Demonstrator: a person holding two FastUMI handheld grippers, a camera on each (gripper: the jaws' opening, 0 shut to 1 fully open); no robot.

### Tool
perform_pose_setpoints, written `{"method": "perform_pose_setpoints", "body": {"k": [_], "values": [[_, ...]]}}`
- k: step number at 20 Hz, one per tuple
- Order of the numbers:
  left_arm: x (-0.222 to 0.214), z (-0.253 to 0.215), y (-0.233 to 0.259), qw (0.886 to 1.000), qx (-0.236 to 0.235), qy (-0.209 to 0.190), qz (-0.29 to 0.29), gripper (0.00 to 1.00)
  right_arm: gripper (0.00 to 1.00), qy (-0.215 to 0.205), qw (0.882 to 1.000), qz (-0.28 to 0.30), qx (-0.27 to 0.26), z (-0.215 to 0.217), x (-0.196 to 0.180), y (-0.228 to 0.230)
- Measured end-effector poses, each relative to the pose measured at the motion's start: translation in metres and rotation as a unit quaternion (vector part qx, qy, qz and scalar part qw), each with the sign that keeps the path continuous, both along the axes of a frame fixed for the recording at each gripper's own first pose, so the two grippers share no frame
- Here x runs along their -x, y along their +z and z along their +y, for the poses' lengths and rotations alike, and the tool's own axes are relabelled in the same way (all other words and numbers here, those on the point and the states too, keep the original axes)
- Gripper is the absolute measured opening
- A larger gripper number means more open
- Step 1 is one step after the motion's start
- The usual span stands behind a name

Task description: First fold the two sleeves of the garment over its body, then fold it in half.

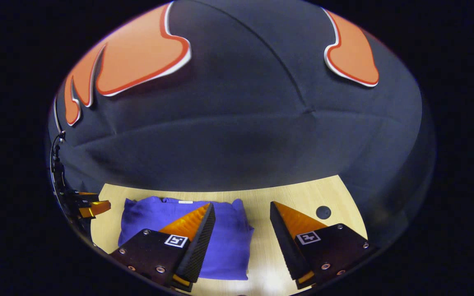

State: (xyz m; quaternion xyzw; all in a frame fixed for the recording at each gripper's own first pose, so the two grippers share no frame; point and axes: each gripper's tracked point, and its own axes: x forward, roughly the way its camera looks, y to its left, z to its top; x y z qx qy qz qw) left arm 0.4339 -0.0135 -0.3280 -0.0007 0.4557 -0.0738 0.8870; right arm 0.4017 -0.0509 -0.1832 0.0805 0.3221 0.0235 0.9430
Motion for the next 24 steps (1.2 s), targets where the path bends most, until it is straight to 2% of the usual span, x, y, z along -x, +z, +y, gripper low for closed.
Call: {"method": "perform_pose_setpoints", "body": {"k": [1, 2, 3, 4, 9, 12, 15, 18, 24], "values": [[0.003, 0.002, 0.008, 1.000, -0.001, 0.006, -0.014, 0.96, 0.81, 0.001, 1.000, -0.012, 0.011, -0.001, -0.002, 0.002], [0.008, 0.006, 0.017, 1.000, 0.000, 0.008, -0.028, 0.96, 0.81, 0.004, 1.000, -0.024, 0.018, -0.002, -0.002, 0.003], [0.012, 0.009, 0.027, 0.999, -0.002, 0.013, -0.042, 0.96, 0.72, 0.006, 0.999, -0.038, 0.026, -0.003, -0.003, 0.007], [0.020, 0.006, 0.031, 0.998, -0.001, 0.014, -0.054, 0.96, 0.81, 0.009, 0.998, -0.054, 0.033, -0.004, -0.005, 0.012], [0.060, 0.005, 0.095, 0.992, 0.013, 0.023, -0.125, 0.96, 0.81, 0.018, 0.991, -0.122, 0.054, -0.008, -0.008, 0.035], [0.088, 0.001, 0.131, 0.985, 0.006, 0.024, -0.168, 0.96, 0.86, 0.017, 0.987, -0.153, 0.050, -0.006, -0.005, 0.047], [0.109, -0.010, 0.161, 0.977, 0.015, 0.022, -0.211, 0.96, 0.90, 0.012, 0.982, -0.183, 0.050, -0.006, -0.005, 0.059], [0.136, -0.008, 0.194, 0.967, 0.023, 0.036, -0.249, 0.95, 0.94, 0.000, 0.975, -0.219, 0.047, -0.007, -0.005, 0.073], [0.177, -0.005, 0.239, 0.944, 0.032, 0.057, -0.325, 0.95, 0.94, -0.006, 0.960, -0.277, 0.051, -0.011, -0.006, 0.091]]}}
